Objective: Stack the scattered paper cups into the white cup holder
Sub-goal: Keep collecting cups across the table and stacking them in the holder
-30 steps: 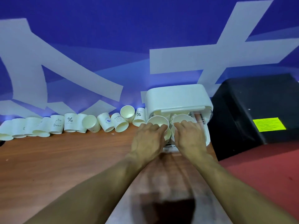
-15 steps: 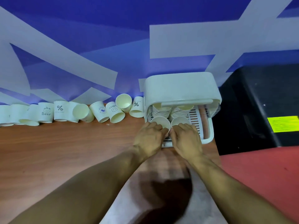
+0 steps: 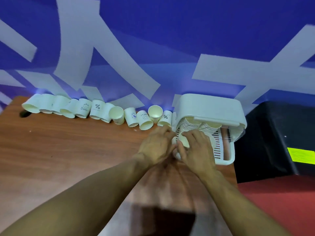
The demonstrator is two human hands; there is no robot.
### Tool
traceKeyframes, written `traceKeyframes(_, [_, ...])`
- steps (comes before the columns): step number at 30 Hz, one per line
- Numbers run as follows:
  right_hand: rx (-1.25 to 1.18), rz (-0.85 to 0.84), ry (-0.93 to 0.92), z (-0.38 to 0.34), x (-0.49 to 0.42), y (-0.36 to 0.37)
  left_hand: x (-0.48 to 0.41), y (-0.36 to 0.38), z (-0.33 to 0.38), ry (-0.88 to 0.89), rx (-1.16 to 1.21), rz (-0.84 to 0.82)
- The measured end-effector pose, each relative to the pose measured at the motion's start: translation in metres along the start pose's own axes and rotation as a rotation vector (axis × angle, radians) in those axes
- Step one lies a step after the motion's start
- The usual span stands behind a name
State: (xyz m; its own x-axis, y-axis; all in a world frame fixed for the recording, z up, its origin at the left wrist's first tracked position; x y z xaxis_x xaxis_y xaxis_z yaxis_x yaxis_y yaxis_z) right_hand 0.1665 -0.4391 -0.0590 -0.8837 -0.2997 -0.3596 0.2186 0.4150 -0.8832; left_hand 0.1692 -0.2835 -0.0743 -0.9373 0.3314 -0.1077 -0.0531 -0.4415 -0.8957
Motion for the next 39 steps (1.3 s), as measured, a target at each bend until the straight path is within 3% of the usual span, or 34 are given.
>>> traceKeyframes(11, [-0.118, -0.108, -0.231, -0.179, -0.050, 0.040, 0.131, -0.101, -0.127, -0.391, -0.090, 0.192])
traceKeyframes(18, [-0.161, -0.224, -0.267, -0.295, -0.092, 0.101, 0.208, -0.157, -0.246, -0.620, -0.064, 0.269])
traceKeyframes(27, [-0.143, -0.405, -0.247, -0.410, -0.133, 0.206, 0.262, -0.181, -0.398, -0.837, 0.161, 0.338])
traceKeyframes(39, [-0.048, -0.567, -0.177, -0.483, -0.229, 0.314, 0.223, -0.192, -0.526, -0.953, 0.582, 0.412])
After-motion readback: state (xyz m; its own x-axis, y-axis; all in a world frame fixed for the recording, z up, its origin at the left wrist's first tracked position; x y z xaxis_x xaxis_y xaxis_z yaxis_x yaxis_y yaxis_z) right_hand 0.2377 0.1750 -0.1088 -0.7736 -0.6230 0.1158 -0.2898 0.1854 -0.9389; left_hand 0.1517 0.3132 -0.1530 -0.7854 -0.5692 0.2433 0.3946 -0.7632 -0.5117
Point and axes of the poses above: each hand's wrist, its own x-axis away from the middle knuckle, its own y-axis out of the palm, z = x × y, the point moved 3 cm from there along -x, towards the middle knuckle, and after that the axes turned 2 degrees about -z, right-handed, at the moved point
